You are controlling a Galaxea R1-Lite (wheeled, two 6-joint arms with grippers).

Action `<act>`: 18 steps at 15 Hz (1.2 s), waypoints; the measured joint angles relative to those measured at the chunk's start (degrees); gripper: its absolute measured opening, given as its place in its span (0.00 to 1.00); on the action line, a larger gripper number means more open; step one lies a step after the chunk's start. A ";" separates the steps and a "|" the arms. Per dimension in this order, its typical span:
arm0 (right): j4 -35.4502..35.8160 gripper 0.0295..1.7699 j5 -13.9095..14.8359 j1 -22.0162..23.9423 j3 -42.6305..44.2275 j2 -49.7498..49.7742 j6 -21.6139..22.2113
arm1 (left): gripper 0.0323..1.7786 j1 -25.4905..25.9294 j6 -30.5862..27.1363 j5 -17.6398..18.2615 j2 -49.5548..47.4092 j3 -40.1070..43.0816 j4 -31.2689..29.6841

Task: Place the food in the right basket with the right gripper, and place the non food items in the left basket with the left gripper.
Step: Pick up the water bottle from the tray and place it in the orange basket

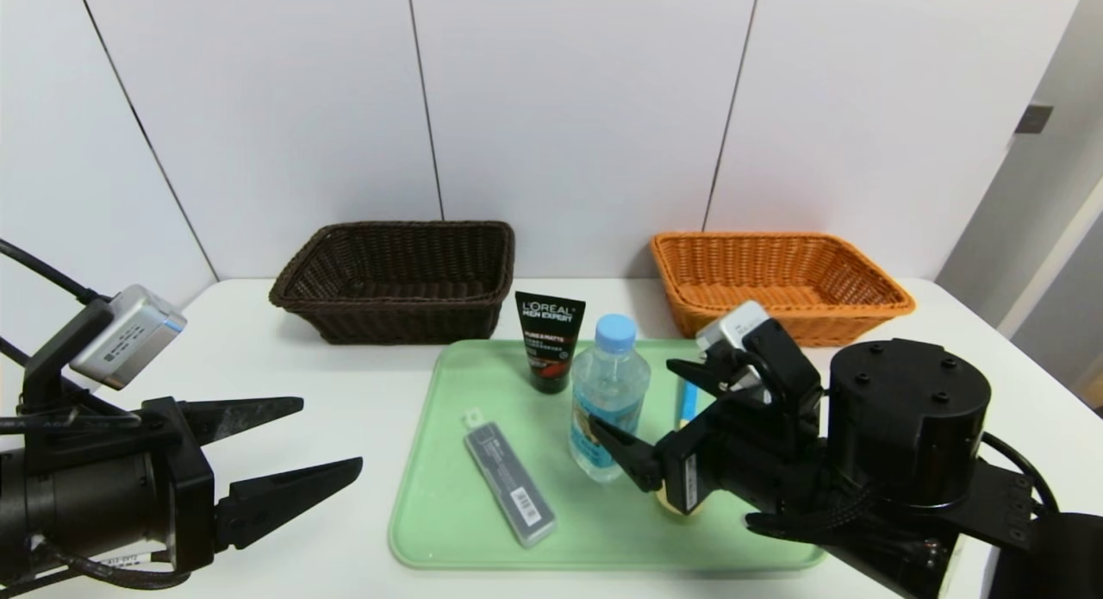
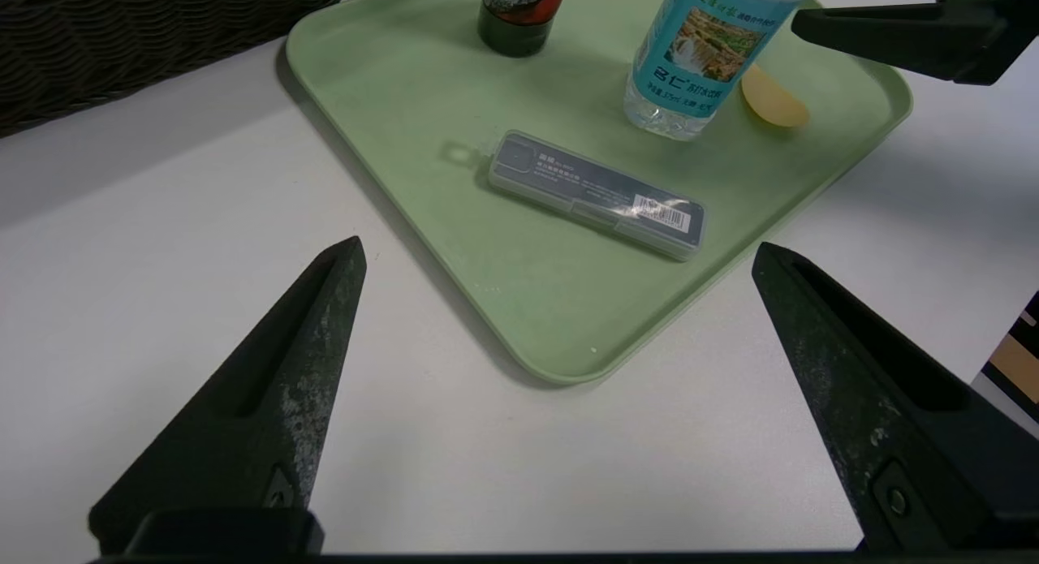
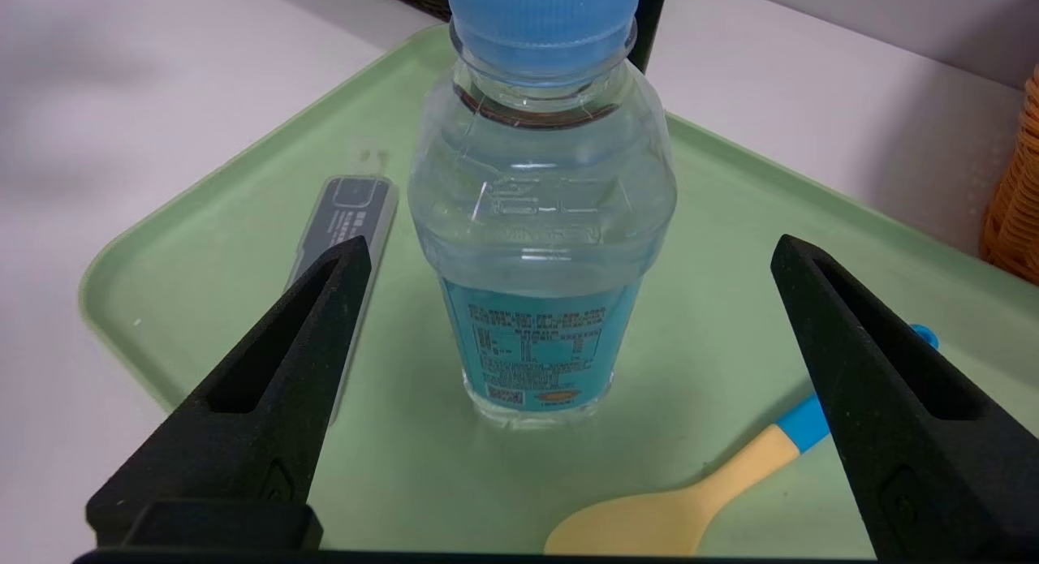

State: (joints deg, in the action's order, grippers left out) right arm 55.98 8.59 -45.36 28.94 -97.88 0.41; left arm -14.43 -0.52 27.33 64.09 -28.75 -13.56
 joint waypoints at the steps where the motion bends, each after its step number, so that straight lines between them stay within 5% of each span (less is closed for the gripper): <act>1: 0.55 0.97 1.63 -0.33 0.33 -1.40 0.02 | 0.95 0.00 0.04 -0.02 0.02 0.06 0.00; 9: 6.64 0.97 6.39 -0.37 5.79 -8.63 1.16 | 0.95 0.02 0.20 -0.22 0.11 0.20 0.30; 15: 7.47 0.97 6.45 0.22 7.55 -11.46 1.26 | 0.95 0.02 0.17 -0.24 0.96 0.20 0.28; 18: 7.67 0.73 6.51 0.20 7.69 -11.68 1.21 | 0.95 0.02 0.20 -0.24 1.12 0.17 0.30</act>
State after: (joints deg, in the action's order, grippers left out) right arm 63.65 15.10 -45.17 36.63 -109.56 1.62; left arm -14.41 -0.33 27.09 65.21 -28.57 -13.25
